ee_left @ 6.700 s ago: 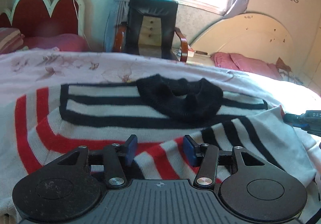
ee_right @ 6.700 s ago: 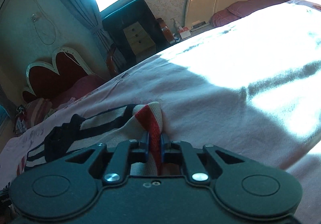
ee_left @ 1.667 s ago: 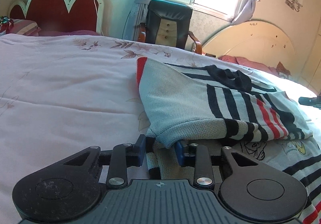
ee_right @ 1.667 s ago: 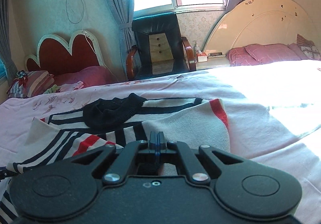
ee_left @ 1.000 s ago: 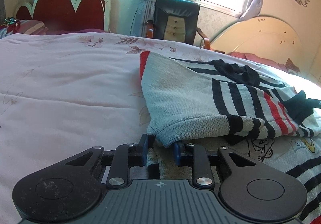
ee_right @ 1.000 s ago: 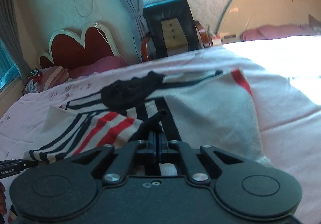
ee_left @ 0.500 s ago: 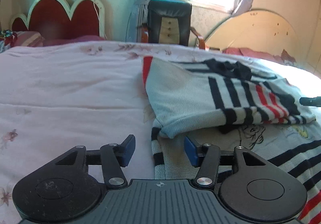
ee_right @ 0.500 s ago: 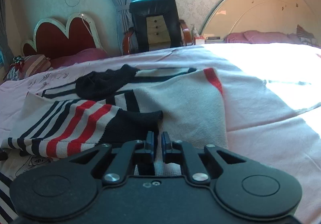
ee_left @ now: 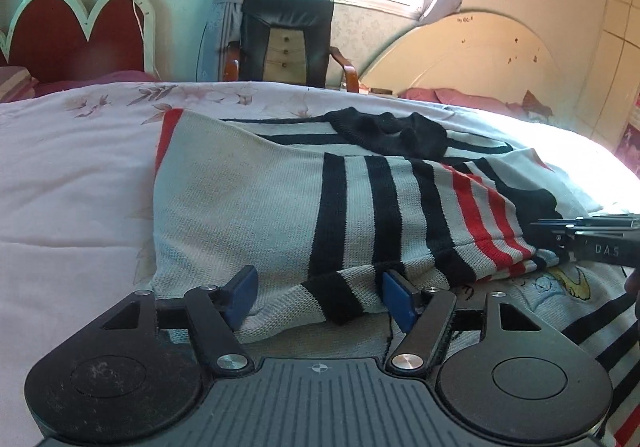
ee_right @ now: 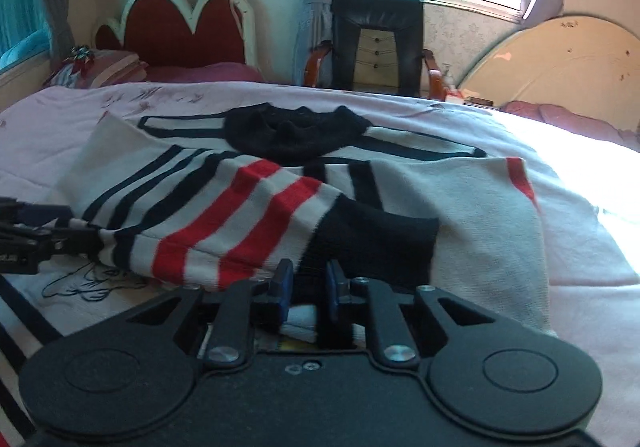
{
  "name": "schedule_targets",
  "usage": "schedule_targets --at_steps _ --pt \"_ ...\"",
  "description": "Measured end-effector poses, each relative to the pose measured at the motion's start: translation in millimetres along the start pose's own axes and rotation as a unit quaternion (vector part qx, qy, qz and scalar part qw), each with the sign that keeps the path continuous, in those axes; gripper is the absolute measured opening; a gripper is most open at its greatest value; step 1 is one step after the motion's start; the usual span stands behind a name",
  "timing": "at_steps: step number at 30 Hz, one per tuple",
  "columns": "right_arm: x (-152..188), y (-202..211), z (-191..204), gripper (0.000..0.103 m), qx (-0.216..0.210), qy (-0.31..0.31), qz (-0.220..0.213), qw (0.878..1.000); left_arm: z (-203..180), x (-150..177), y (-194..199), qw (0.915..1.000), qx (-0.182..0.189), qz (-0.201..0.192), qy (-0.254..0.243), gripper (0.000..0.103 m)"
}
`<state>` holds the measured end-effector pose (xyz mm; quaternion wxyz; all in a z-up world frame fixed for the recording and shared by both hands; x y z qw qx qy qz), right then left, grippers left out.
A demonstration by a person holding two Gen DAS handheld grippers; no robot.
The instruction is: Fold small clothes
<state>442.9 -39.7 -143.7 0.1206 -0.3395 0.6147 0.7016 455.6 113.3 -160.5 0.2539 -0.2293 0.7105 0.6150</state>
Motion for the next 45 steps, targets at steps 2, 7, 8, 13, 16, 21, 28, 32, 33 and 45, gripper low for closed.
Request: schedule_targets --at_steps 2,7,8,13,16,21,28,32,33,45 --pt "-0.2 2.8 -13.7 0.007 0.0 -0.026 0.003 1.0 2.8 -0.2 2.8 0.9999 0.001 0.004 -0.01 0.068" --pt "-16.0 8.5 -15.7 0.026 -0.004 -0.035 -0.01 0.999 6.3 -19.8 5.4 0.9997 -0.016 -0.002 -0.018 0.068" --pt "-21.2 6.4 -14.0 0.026 -0.01 -0.039 -0.011 0.999 7.0 -27.1 5.3 0.9997 -0.016 -0.007 -0.016 0.068" --pt "-45.3 -10.9 9.3 0.023 -0.037 -0.03 -0.013 0.999 13.4 -50.4 -7.3 0.9994 -0.03 -0.006 -0.016 0.068" --pt "-47.4 -27.6 18.4 0.023 -0.036 -0.019 0.004 0.999 21.5 -46.9 -25.3 0.9992 -0.035 0.016 -0.015 0.068" --pt "-42.7 -32.3 16.0 0.022 -0.035 -0.014 0.01 0.999 23.4 -48.9 -21.3 0.9992 -0.032 0.007 -0.023 0.068" --pt "-73.7 -34.0 30.7 0.024 -0.061 -0.031 -0.013 0.998 46.2 -95.4 -37.6 0.9988 -0.042 -0.008 -0.024 0.068" --pt "-87.5 -48.6 51.4 0.024 -0.082 -0.022 -0.014 0.996 69.2 -104.8 -64.6 0.9993 -0.036 0.014 -0.003 0.068" --pt "-89.1 -54.4 56.9 0.024 -0.085 -0.016 -0.009 0.996 74.4 -104.0 -69.5 0.9993 -0.034 0.014 0.0 0.068" --pt "-89.5 -53.4 61.6 0.027 -0.076 -0.01 -0.022 0.997 38.1 -105.5 -34.4 0.9981 -0.021 -0.041 -0.04 0.069"
Point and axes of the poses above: each gripper's, at about its wrist camera, not at the fingertips, and y roughly against the way its jaws point, z to its left, x to its underside, the point moved 9 cm from there along -y, roughly the way its jaws point, and after that the axes turned 10 degrees about z, right-handed, at the moved point
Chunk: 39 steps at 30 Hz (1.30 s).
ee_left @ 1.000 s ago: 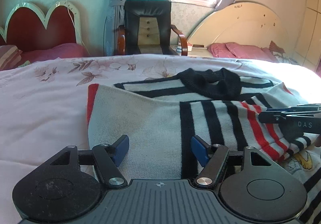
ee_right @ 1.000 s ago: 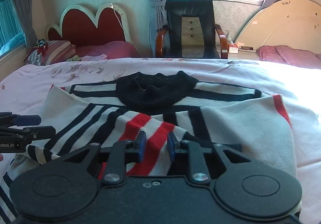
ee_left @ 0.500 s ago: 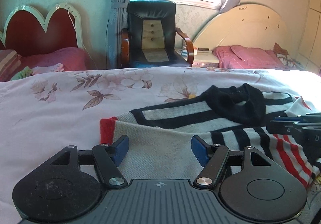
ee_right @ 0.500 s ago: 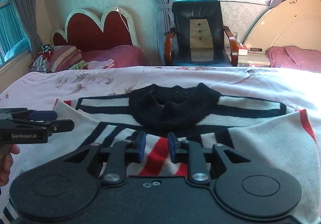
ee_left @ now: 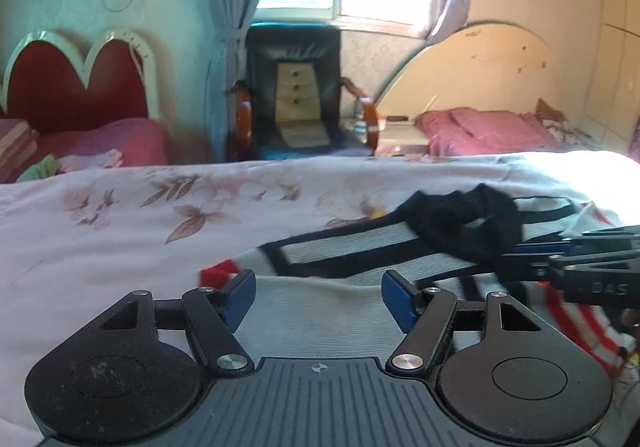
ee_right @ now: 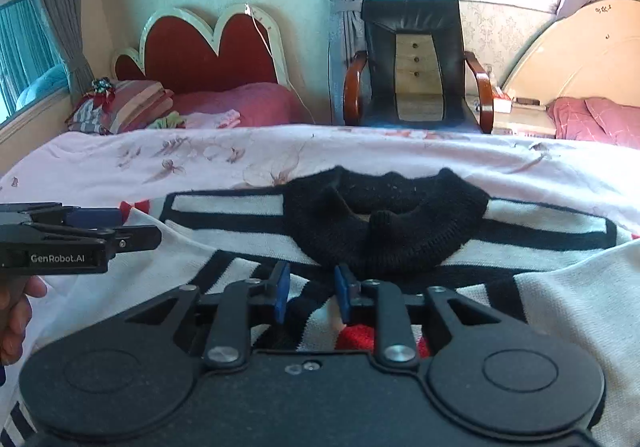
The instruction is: Fold small clothes
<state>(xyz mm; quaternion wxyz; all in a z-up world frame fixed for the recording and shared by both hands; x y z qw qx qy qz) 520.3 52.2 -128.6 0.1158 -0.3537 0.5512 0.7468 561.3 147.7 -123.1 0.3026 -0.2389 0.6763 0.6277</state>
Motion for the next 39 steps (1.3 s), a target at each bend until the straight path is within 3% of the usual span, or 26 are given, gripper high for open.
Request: schedule_targets --at_steps 3,5,10,12,15,17,21,24,25,27,30,33,37,39 --pt "2.7 4.8 0.7 0.025 0.006 0.003 0.007 1.0 -30.7 2.7 -4.3 0.9993 0.025 0.011 -0.024 0.069" --pt "6.9 9.4 -4.9 0.027 0.024 0.006 0.008 1.0 -35.9 9.0 -12.1 0.9989 0.009 0.022 -0.041 0.069" --pt "22.3 49.8 -68.5 0.043 0.102 -0.036 -0.019 0.994 2.5 32.3 -11.8 0.9995 -0.013 0.029 -0.009 0.069" --pt "30.6 61.0 -102.0 0.044 0.114 -0.074 -0.017 0.991 6.6 36.9 -12.4 0.9996 -0.009 0.025 -0.005 0.069" --pt "39.3 54.1 -123.6 0.043 0.086 -0.115 0.006 0.99 4.1 38.1 -14.0 0.9996 -0.019 0.023 -0.003 0.071" --pt "40.3 49.5 -119.8 0.041 0.077 -0.107 0.008 0.991 4.1 38.6 -15.6 0.9995 -0.02 0.023 0.003 0.073" --pt "45.0 43.5 -122.9 0.016 0.115 -0.08 0.01 0.99 5.7 39.7 -17.1 0.9995 -0.023 0.022 0.005 0.077" --pt "47.2 49.7 -130.4 0.016 0.102 -0.102 0.01 0.99 4.3 37.8 -12.4 0.9989 -0.036 0.028 0.005 0.077" --pt "46.6 53.8 -131.3 0.02 0.102 -0.104 0.009 0.989 2.3 35.8 -6.0 0.9987 -0.043 0.027 0.009 0.077" --pt "43.5 66.7 -134.5 0.022 0.1 -0.106 -0.011 0.989 -4.6 31.5 5.2 0.9994 -0.029 0.007 0.02 0.077" --pt "35.5 72.4 -151.4 0.022 0.13 -0.097 -0.025 0.986 -18.7 20.2 3.4 0.9996 -0.018 0.0 0.024 0.077" --pt "22.1 68.8 -174.2 0.022 0.157 -0.088 -0.025 0.983 -25.9 12.5 -6.9 0.9992 -0.036 0.004 0.016 0.077" --pt "11.5 52.1 -208.0 0.02 0.164 -0.096 -0.005 0.982 -8.4 22.1 -27.9 0.9969 -0.055 0.035 0.043 0.077" --pt "15.8 44.1 -224.0 0.026 0.174 -0.111 0.019 0.978 -6.4 23.3 -22.3 0.9966 -0.055 0.036 0.049 0.077"
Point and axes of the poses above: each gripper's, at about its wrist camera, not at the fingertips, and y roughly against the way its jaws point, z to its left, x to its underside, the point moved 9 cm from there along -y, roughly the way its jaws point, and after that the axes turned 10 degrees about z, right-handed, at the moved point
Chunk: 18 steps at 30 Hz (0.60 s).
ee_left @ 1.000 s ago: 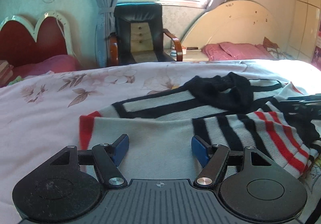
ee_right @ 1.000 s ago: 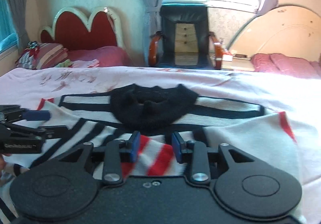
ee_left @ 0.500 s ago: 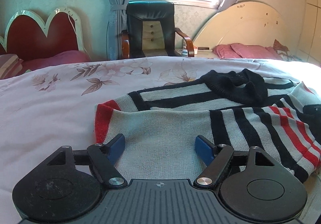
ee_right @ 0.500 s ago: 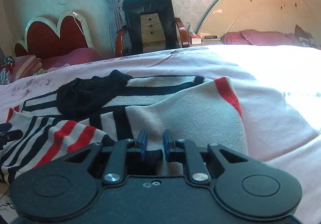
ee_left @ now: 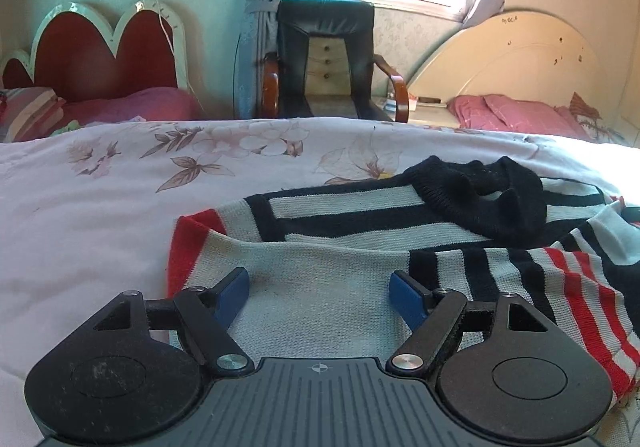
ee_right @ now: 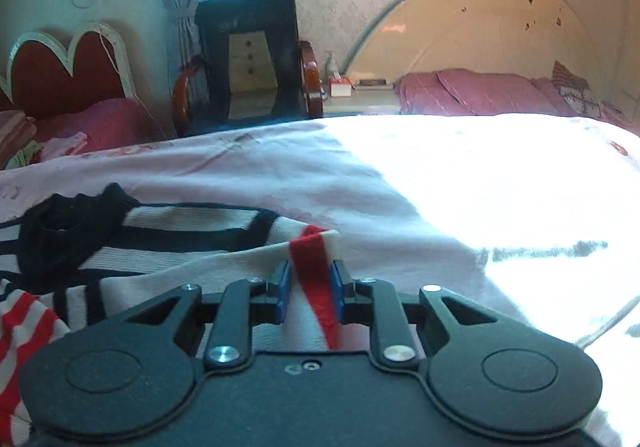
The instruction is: Fold small clothes
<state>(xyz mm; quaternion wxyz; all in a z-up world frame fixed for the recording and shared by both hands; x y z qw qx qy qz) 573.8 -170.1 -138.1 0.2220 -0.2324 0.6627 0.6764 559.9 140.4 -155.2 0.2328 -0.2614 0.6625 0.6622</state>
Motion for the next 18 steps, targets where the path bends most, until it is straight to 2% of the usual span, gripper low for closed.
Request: schedule_targets --at_steps 2,5,8,10,12,15,18 --pt "3.5 9.0 -5.2 0.026 -0.022 -0.015 -0.003 1.0 -1.4 3.4 15.9 1.0 -0.001 -0.007 0.005 0.077" --pt "22.1 49.2 2.9 0.028 -0.067 -0.003 -0.037 0.997 -20.8 16.1 38.5 0.9997 0.017 -0.017 0.002 0.077" --pt "51.6 73.8 31.7 0.028 -0.12 0.036 -0.041 0.991 -58.1 29.0 56.1 0.9988 0.031 -0.034 -0.017 0.077" --pt "69.3 83.1 54.3 0.026 -0.143 0.068 -0.037 0.987 -80.7 39.5 55.5 0.9987 0.032 -0.025 -0.032 0.077" --pt "84.8 85.4 70.8 0.027 -0.143 0.101 -0.035 0.984 -91.8 52.7 44.5 0.9991 0.01 0.0 -0.042 0.077" --pt "103.0 66.5 76.3 0.026 -0.118 0.131 0.01 0.984 -88.8 58.0 46.9 0.9998 0.002 -0.007 -0.019 0.08" --pt "106.0 70.4 67.8 0.027 -0.131 0.127 0.005 0.983 -87.0 61.2 55.2 0.9997 -0.014 0.005 -0.018 0.08"
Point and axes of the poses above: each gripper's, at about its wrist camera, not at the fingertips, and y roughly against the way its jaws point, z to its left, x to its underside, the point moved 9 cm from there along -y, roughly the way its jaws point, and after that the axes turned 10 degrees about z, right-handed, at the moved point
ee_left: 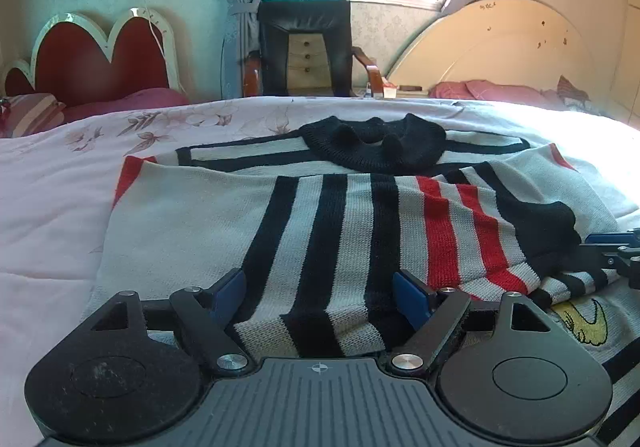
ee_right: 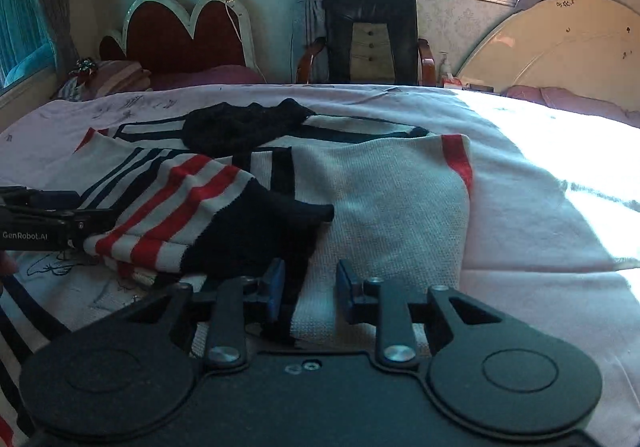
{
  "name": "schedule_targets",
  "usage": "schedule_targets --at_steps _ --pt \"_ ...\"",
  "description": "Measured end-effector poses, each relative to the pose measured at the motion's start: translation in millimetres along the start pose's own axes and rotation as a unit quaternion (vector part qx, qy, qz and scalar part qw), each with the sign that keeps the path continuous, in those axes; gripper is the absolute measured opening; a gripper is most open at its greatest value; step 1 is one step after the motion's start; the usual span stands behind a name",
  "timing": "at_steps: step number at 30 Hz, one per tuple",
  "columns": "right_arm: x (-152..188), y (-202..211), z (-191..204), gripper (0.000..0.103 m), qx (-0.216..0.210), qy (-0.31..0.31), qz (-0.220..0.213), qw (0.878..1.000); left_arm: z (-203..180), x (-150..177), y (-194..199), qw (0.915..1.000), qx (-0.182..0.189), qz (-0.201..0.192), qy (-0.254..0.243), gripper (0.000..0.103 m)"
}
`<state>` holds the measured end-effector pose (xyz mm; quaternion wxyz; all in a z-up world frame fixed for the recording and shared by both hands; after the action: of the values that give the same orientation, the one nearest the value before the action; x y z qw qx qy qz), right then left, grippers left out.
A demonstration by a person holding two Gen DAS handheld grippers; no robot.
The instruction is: Fold small clothes
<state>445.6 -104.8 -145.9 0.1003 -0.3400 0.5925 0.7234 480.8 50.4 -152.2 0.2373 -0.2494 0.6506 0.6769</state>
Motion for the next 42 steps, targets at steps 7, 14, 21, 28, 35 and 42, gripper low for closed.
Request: schedule_targets --at_steps 7,14,21,28,35,42 --pt "2.9 2.5 -3.4 0.031 0.008 0.015 0.009 1.0 13.4 -2.5 -18.5 0.9985 -0.009 0.043 0.032 0.103" --pt "3.1 1.5 -6.6 0.048 0.019 0.018 0.016 1.0 11.7 -1.1 -16.9 0.9991 -0.009 0.034 0.025 0.103" --pt "3.7 8.5 -6.9 0.053 0.038 0.001 0.033 0.999 20.5 -1.3 -4.0 0.9991 0.008 0.039 0.013 0.103" --pt "31.9 67.1 -0.3 0.049 0.002 -0.052 0.006 0.999 74.0 47.6 57.8 0.9997 -0.011 0.017 -0.013 0.103" --pt "114.9 126.5 -15.3 0.04 -0.01 -0.136 0.027 0.99 148.4 153.5 118.8 0.9971 0.007 0.058 0.048 0.081" --pt "189.9 162.4 -14.5 0.039 -0.057 -0.238 0.051 0.968 153.4 212.5 151.8 0.9765 0.14 0.073 0.147 0.063"
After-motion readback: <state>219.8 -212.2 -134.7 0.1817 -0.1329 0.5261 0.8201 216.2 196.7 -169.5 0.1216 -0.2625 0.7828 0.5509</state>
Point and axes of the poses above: each gripper's, at about its wrist camera, not at the fingertips, and y roughly against the way its jaws point, z to its left, x to its underside, the point moved 9 cm from there along -y, roughly the way its jaws point, and after that the axes turned 10 degrees about z, right-handed, at the moved point
